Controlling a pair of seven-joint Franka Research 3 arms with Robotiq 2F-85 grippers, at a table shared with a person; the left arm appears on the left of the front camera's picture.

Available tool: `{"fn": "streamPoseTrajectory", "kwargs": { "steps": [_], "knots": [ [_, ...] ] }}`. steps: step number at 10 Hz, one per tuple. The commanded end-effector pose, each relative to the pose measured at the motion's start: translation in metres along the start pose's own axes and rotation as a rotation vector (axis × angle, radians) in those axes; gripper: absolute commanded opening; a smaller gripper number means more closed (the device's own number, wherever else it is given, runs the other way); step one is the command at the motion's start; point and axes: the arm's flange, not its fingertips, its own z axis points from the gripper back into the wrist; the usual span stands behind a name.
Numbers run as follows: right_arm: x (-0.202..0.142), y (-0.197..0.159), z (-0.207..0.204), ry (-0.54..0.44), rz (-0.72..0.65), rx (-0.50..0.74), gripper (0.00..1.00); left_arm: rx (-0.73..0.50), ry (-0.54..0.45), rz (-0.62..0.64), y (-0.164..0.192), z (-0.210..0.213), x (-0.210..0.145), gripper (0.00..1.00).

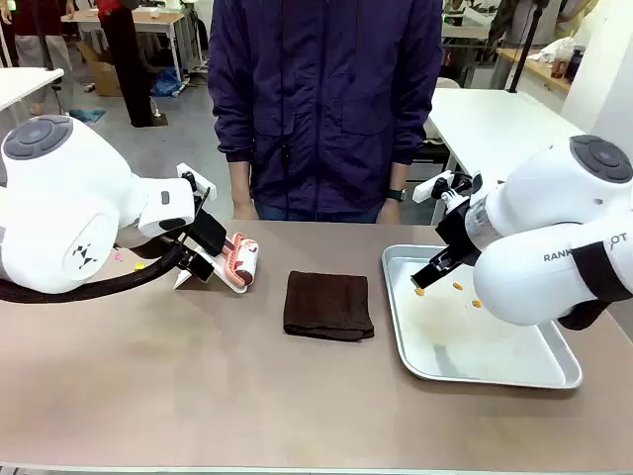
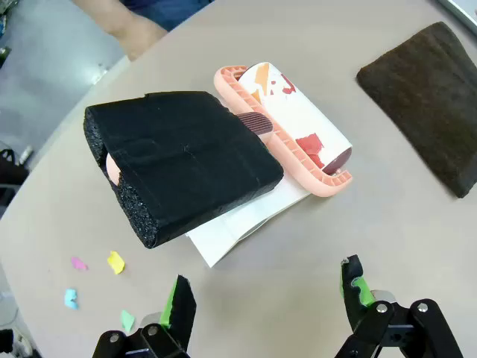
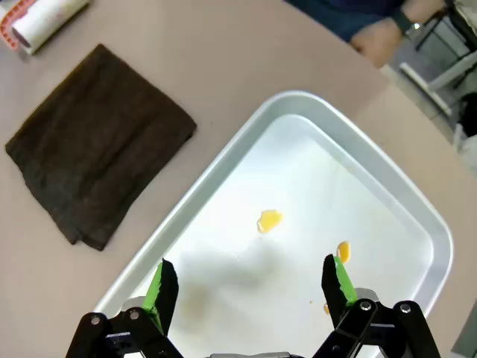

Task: Clean the surface of the table.
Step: Hold the Lint Roller with your left hand and the towel with your right hand.

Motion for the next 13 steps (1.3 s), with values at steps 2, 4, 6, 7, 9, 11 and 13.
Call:
{"fn": "streamPoseTrajectory", "kwargs": {
  "steps": [2, 4, 6, 7, 9, 11, 13],
  "knots": [
    [0.0001, 0.0000, 0.0000, 0.000, 0.000, 0.000, 1.00, 0.000, 0.000, 0.000, 0.0000, 0.0001, 0.0000, 1.00],
    [0.0001, 0.0000, 0.0000, 0.000, 0.000, 0.000, 1.00, 0.000, 0.000, 0.000, 0.0000, 0.0001, 0.0000, 1.00],
    [0.0001, 0.0000, 0.0000, 0.000, 0.000, 0.000, 1.00, 0.000, 0.000, 0.000, 0.0000, 0.0001, 0.0000, 1.00],
    [0.0001, 0.0000, 0.0000, 0.000, 0.000, 0.000, 1.00, 0.000, 0.000, 0.000, 0.0000, 0.0001, 0.0000, 1.00],
    [0.0001, 0.0000, 0.0000, 0.000, 0.000, 0.000, 1.00, 0.000, 0.000, 0.000, 0.0000, 0.0001, 0.0000, 1.00],
    [0.0001, 0.0000, 0.0000, 0.000, 0.000, 0.000, 1.00, 0.000, 0.000, 0.000, 0.0000, 0.0001, 0.0000, 1.00],
    [0.0001, 0.0000, 0.0000, 0.000, 0.000, 0.000, 1.00, 0.000, 0.000, 0.000, 0.0000, 0.0001, 0.0000, 1.00]
  ]
}}
